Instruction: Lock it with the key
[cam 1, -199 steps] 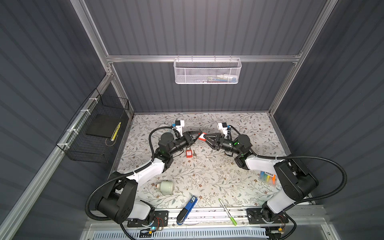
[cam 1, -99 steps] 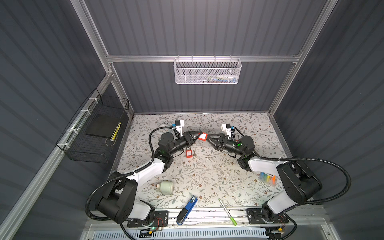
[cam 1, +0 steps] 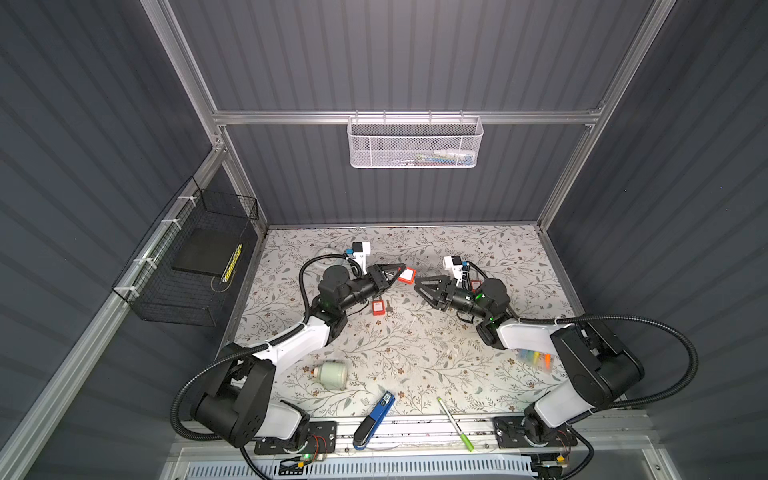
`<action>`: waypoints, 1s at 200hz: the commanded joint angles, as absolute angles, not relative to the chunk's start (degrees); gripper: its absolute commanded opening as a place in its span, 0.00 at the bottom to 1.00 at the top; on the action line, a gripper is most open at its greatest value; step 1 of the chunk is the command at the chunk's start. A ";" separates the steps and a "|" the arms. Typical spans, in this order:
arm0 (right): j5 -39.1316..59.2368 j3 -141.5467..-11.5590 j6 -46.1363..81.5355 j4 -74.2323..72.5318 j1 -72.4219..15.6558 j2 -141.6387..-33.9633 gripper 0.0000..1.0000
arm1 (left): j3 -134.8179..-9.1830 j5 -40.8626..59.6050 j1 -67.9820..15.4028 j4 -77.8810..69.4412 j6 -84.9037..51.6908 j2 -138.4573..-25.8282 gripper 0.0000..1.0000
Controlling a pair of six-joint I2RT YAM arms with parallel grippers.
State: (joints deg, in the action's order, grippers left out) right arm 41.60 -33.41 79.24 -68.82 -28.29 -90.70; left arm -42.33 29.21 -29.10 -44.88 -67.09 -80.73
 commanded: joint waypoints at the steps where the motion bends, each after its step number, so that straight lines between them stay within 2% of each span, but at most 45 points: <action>1: 40.93 -32.61 76.42 -66.29 -28.60 -90.82 0.53 | -43.33 29.53 -29.00 -47.73 -66.05 -79.89 0.00; 62: 41.20 -31.27 69.33 -59.70 -28.48 -84.99 0.57 | -43.23 29.44 -28.92 -47.34 -65.94 -79.55 0.00; 129: 44.94 -31.95 62.62 -48.95 -23.03 -75.57 0.60 | -43.12 29.60 -28.83 -47.29 -65.84 -79.44 0.00; 144: 45.71 -32.89 62.21 -48.56 -21.92 -75.31 0.57 | -42.98 29.52 -28.82 -47.29 -65.88 -79.36 0.00; 171: 47.09 -35.68 62.93 -49.55 -21.45 -77.48 0.43 | -43.14 29.53 -28.83 -47.29 -65.98 -79.44 0.00; 200: 48.31 -37.32 67.94 -57.90 -21.52 -82.22 0.33 | -43.21 29.62 -28.83 -47.03 -66.01 -79.28 0.00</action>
State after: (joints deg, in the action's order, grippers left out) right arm 45.89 -35.31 64.95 -51.18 -21.52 -79.18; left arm -42.33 29.21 -29.10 -44.29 -66.65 -80.71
